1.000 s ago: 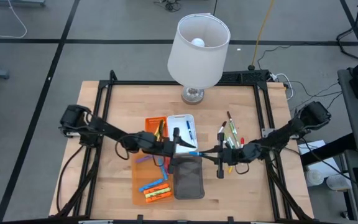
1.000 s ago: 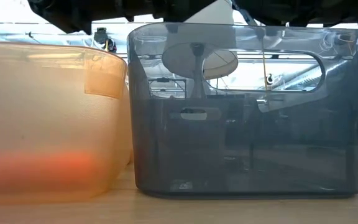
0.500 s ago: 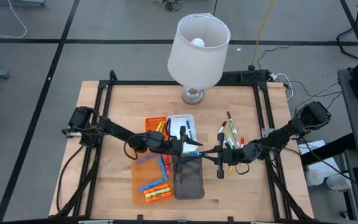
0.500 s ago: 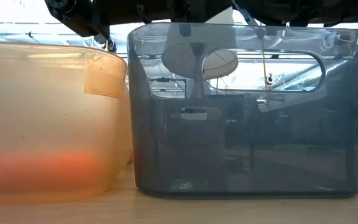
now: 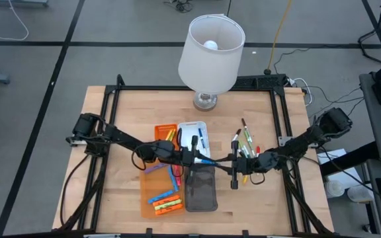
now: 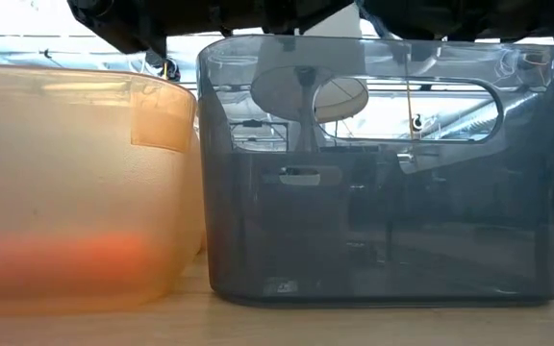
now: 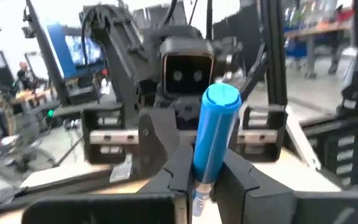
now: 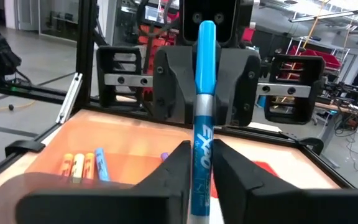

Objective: Pick & Place Markers
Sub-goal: Put the light blue marker pen into the white bin

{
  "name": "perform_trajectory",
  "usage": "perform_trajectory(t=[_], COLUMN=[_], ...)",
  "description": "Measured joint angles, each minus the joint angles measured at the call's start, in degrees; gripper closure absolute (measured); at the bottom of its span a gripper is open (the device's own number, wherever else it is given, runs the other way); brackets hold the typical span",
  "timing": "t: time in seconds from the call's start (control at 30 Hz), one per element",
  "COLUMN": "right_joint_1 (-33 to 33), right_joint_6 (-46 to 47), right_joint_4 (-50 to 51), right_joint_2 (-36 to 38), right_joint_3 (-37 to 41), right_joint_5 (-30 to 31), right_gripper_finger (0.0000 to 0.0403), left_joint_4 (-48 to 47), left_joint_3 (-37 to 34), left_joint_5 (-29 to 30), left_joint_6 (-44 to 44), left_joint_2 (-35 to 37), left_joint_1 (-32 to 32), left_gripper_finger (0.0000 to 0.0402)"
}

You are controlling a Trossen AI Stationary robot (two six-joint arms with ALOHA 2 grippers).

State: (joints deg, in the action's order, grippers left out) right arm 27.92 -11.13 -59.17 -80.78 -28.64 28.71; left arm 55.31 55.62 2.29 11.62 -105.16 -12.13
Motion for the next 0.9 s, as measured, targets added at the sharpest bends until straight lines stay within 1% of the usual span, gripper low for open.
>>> perform_trajectory(t=[0.1, 0.23, 0.3, 0.37, 0.43, 0.47, 0.5, 0.53, 0.6, 0.67, 0.73, 0.8, 0.9], right_joint_1=[0.24, 1.03, 1.80, 2.29, 2.90, 3.01, 3.20, 3.41, 3.64, 3.69, 3.69, 3.69, 3.44], right_joint_6=[-0.05, 0.01, 0.03, 0.12, 0.12, 0.24, 0.58, 0.90, 1.50, 1.48, 1.48, 1.46, 1.47], right_joint_4=[1.07, 3.72, 5.85, 6.91, 8.34, 8.32, 8.41, 8.75, 8.80, 9.57, 9.66, 9.79, 10.25], right_joint_2=[0.09, 1.09, 2.43, 3.59, 4.87, 5.36, 5.88, 6.39, 6.83, 7.15, 7.18, 7.18, 7.18], right_joint_3=[0.00, 0.00, 0.04, 0.02, 0.04, 0.04, 0.02, 0.04, 0.02, 0.04, 0.04, 0.04, 0.04], right_joint_5=[0.25, 5.89, 9.01, 10.38, 10.38, 10.26, 10.23, 10.23, 10.24, 10.25, 10.25, 10.23, 10.23], right_gripper_finger=[0.0311, 0.0276, 0.0264, 0.0257, 0.0252, 0.0252, 0.0252, 0.0253, 0.0256, 0.0258, 0.0260, 0.0260, 0.0260], left_joint_4=[-5.41, -16.79, -21.67, -25.56, -27.17, -26.68, -24.87, -22.96, -19.34, -17.65, -18.56, -19.73, -20.92], left_joint_3=[-0.09, -0.07, -0.56, -1.85, -4.14, -5.66, -7.36, -9.13, -12.54, -15.10, -16.72, -17.93, -18.45], left_joint_5=[2.55, 12.08, 17.76, 22.80, 26.30, 26.87, 26.59, 25.12, 20.19, 14.01, 9.07, 6.45, 2.09], left_joint_6=[0.90, 2.54, 2.66, 2.19, 0.85, -0.33, -1.52, -3.12, -6.95, -12.69, -18.37, -23.05, -26.12], left_joint_2=[2.99, 8.58, 11.37, 13.61, 15.33, 15.80, 15.93, 15.97, 15.89, 15.90, 15.93, 15.90, 15.93], left_joint_1=[-0.45, -1.59, -2.22, -2.40, -1.77, -0.89, 0.22, 1.58, 4.96, 8.67, 11.90, 13.82, 14.90], left_gripper_finger=[0.0365, 0.0365, 0.0365, 0.0365, 0.0365, 0.0365, 0.0365, 0.0365, 0.0365, 0.0365, 0.0365, 0.0365, 0.0365])
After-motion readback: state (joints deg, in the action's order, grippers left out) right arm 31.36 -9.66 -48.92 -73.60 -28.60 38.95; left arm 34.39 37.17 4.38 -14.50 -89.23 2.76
